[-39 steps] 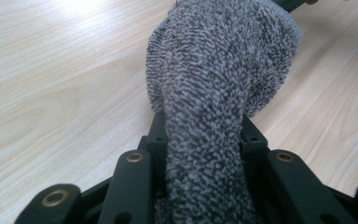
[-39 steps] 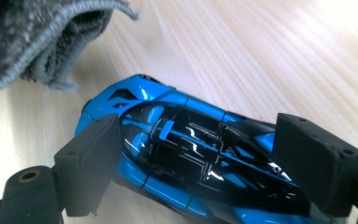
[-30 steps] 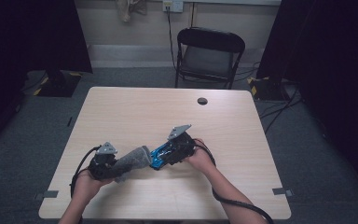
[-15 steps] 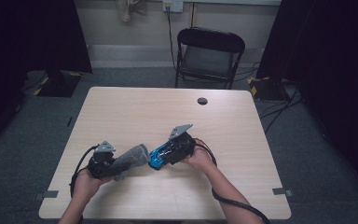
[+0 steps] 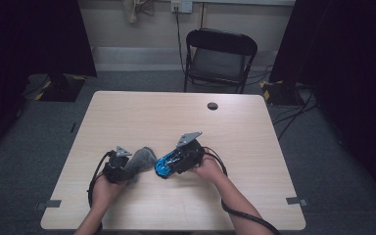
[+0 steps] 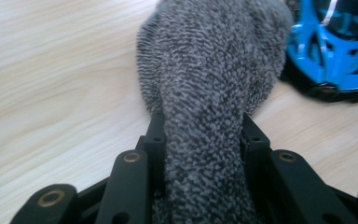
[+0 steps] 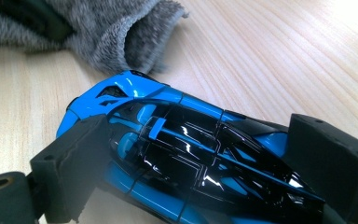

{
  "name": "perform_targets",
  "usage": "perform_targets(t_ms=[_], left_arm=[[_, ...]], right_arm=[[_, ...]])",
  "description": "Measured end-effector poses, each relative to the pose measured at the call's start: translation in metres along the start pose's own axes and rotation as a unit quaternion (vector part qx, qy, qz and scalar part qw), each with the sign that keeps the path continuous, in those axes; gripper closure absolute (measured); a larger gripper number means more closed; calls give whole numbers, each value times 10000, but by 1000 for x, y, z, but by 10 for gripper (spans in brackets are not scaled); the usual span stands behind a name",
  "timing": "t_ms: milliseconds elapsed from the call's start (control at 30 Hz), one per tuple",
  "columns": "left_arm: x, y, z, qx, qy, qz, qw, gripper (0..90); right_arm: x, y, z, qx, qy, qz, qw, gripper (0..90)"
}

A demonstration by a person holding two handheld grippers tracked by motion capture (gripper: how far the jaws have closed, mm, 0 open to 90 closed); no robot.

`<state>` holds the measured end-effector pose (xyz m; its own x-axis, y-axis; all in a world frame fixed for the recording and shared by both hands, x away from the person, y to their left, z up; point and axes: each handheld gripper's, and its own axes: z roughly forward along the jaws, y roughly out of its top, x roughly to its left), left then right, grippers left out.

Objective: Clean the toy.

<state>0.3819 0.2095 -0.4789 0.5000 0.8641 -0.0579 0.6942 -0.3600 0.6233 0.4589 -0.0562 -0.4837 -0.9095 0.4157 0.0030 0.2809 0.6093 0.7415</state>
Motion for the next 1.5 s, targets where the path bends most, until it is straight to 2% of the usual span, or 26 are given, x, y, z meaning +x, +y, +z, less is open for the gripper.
perform_targets(t_ms=[67,167,200,233,267,367,467,600,633,700,833,933,1100,1267,1500], left_arm=[[-1,1,1,30,-155,-11,9999,614],[0,0,0,-30,-247,-48,9997,487],[2,1,-1,-144,-350,-106,9992,432],[3,1,-3,-236,-402,-79,9989,358],[4,1,-5,-335,-436,-85,9985,327],[7,4,-11,-690,-529,-6,9962,305],[8,6,-9,-701,-559,42,9960,307],[12,2,1,-492,-548,-56,9973,378],[12,1,3,-422,-636,-63,9971,431],[10,1,3,-356,-618,46,9974,565],[3,3,4,-200,-730,137,9970,627],[-1,5,4,-100,-746,57,9971,658],[-9,6,5,-31,-925,-48,9957,682],[-20,8,6,33,-981,61,9951,691],[-27,8,5,104,-1030,91,9946,699]], right_arm=[[0,0,0,7,-3,7,10000,66],[0,1,0,28,-6,16,10000,65],[1,0,0,14,-15,17,10000,65],[1,0,0,1,-22,25,10000,64],[1,0,0,-8,-30,27,10000,64],[1,0,0,9,-31,32,10000,64],[1,1,0,47,-19,40,10000,63],[1,2,0,66,-20,30,10000,63],[1,2,0,64,-20,30,10000,63],[1,2,0,58,-22,33,10000,63],[1,2,0,58,-29,36,10000,63],[2,2,1,79,-32,38,10000,63],[2,3,1,91,-37,41,9999,63],[3,3,1,111,-47,59,9999,62],[3,4,1,153,-49,44,9999,61]])
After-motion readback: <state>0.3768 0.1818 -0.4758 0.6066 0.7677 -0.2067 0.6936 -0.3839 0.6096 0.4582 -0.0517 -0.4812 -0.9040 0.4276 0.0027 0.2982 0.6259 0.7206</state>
